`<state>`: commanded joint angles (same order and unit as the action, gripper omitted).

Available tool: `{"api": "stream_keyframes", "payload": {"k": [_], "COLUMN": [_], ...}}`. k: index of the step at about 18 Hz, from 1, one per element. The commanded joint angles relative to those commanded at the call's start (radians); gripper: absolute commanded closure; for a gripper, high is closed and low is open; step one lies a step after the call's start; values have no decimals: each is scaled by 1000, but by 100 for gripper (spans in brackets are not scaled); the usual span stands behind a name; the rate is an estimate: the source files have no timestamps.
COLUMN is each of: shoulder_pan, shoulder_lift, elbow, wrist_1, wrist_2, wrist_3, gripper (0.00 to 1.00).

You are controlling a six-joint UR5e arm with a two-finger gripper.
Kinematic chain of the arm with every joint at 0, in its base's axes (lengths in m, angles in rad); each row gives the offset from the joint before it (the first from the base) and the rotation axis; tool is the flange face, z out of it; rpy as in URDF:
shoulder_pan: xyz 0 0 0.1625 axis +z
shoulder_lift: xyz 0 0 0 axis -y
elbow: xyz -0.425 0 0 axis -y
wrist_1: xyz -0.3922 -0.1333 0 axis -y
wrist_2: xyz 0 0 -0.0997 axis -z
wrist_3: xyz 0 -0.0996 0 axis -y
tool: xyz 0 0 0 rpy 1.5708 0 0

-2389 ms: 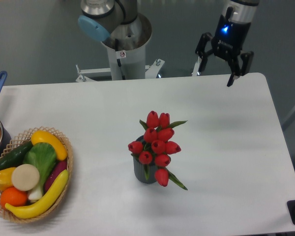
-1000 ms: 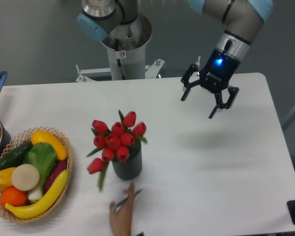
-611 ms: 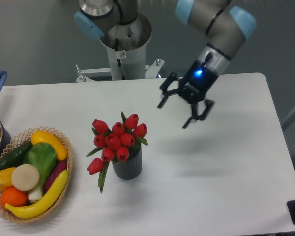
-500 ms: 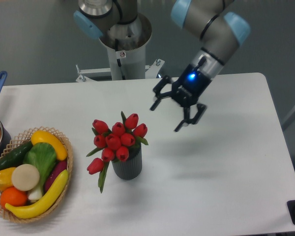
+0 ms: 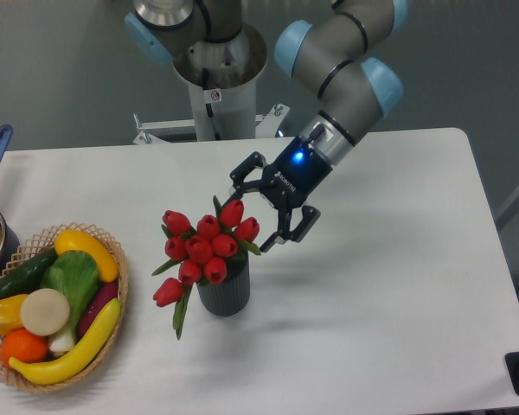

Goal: Pick up the flowers from the vase
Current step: 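Move the open gripper toward the red tulip stems above the vase, then close the gripper around the red tulip stems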

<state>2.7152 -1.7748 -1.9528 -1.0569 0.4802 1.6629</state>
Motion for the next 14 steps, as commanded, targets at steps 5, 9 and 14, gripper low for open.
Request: {"api": "stream_keyframes", "payload": {"k": [5,9,14], "shoulder_pan": [-55,-78,-97], "shoulder_lift": [-35,-67,-80], "elbow": [8,14,15], "wrist_1": [87,181,189], "wrist_2": [0,0,0], "wrist_3": [-70,-138,-140], "gripper": [0,0,6]}}
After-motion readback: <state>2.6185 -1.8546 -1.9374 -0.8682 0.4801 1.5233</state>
